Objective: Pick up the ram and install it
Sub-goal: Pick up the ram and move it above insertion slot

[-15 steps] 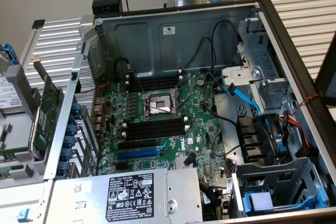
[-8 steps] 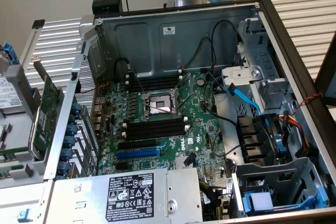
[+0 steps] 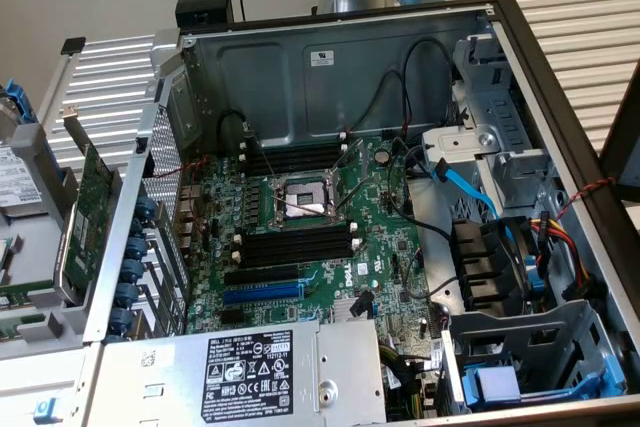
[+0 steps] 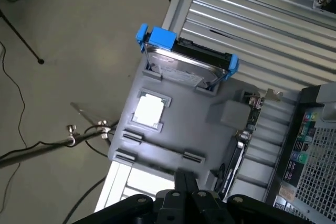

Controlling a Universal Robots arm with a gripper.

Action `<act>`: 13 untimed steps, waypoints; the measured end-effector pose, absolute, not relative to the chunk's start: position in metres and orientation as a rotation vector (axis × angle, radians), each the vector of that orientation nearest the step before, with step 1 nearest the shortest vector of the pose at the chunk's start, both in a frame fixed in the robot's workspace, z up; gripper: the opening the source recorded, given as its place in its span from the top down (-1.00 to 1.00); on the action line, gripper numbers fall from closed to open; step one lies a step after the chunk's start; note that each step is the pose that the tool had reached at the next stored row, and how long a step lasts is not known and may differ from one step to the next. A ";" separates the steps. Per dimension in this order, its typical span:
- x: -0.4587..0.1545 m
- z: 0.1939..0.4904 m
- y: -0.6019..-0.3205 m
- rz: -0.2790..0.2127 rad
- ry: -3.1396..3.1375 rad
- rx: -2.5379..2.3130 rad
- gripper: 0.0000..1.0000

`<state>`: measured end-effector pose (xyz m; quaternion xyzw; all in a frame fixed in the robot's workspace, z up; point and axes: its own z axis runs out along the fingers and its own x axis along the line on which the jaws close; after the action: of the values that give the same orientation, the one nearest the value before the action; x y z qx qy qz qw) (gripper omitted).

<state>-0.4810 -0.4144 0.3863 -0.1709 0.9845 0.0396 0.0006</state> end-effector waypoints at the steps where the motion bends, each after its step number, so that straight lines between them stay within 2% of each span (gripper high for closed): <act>1: -0.481 0.386 -0.414 0.124 3.088 -0.565 0.80; 13: -0.481 0.386 -0.414 0.124 3.017 -0.900 0.80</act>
<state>-0.4810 -0.4144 0.3859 -0.2855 0.9575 0.0394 -0.0043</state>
